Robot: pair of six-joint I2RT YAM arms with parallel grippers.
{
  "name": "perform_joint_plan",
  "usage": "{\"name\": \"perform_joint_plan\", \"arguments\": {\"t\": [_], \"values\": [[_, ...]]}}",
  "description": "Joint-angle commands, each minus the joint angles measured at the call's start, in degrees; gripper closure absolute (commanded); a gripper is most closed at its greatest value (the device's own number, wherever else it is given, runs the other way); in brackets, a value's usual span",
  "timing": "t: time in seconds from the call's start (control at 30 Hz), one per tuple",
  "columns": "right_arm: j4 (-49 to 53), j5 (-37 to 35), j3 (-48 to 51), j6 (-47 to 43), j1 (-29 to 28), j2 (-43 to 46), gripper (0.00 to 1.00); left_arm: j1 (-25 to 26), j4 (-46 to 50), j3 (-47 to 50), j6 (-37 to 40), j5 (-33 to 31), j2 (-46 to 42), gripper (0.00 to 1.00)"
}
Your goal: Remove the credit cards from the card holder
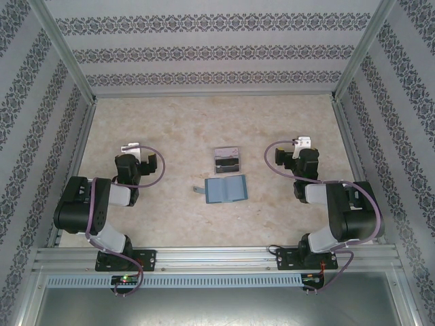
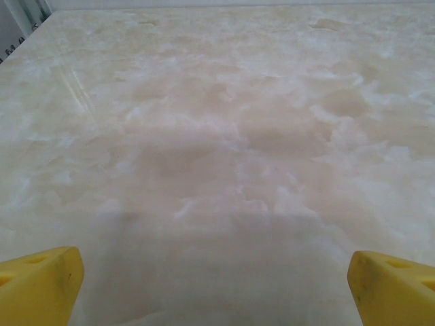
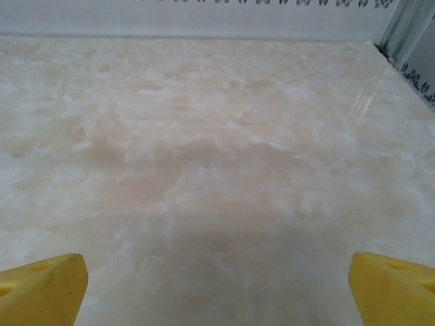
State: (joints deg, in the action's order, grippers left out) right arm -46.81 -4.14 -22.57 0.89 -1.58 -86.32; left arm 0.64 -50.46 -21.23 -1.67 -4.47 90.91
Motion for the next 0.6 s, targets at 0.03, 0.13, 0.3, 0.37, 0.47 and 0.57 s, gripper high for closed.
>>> {"name": "perform_joint_plan", "arguments": {"t": [0.03,0.13,0.3,0.37,0.47,0.57], "values": [[-3.61,0.81,0.43,0.96,0.53,0.03,0.02,-0.56,-3.21,-0.74,1.07,2.08,-0.24,0.0],[-3.65,0.81,0.42,0.95,0.53,0.11,0.02,-0.56,-2.68,-1.1,2.1,5.01,-0.16,0.0],[-3.63,0.78,0.42,0.87,0.53,0.1,0.02,-0.56,-2.8,-1.1,2.13,5.18,-0.11,0.0],[-3.44,1.29,0.18,0.19,0.14,-0.2,0.02,-0.56,-2.8,-1.09,2.11,5.22,-0.1,0.0],[-3.29,1.48,0.07,0.13,0.17,-0.16,0.02,-0.56,-2.8,-1.09,2.11,5.2,-0.07,0.0],[-3.38,1.87,0.29,0.3,0.37,0.14,0.02,-0.56,-2.75,-1.09,2.11,5.17,-0.08,0.0]]}}
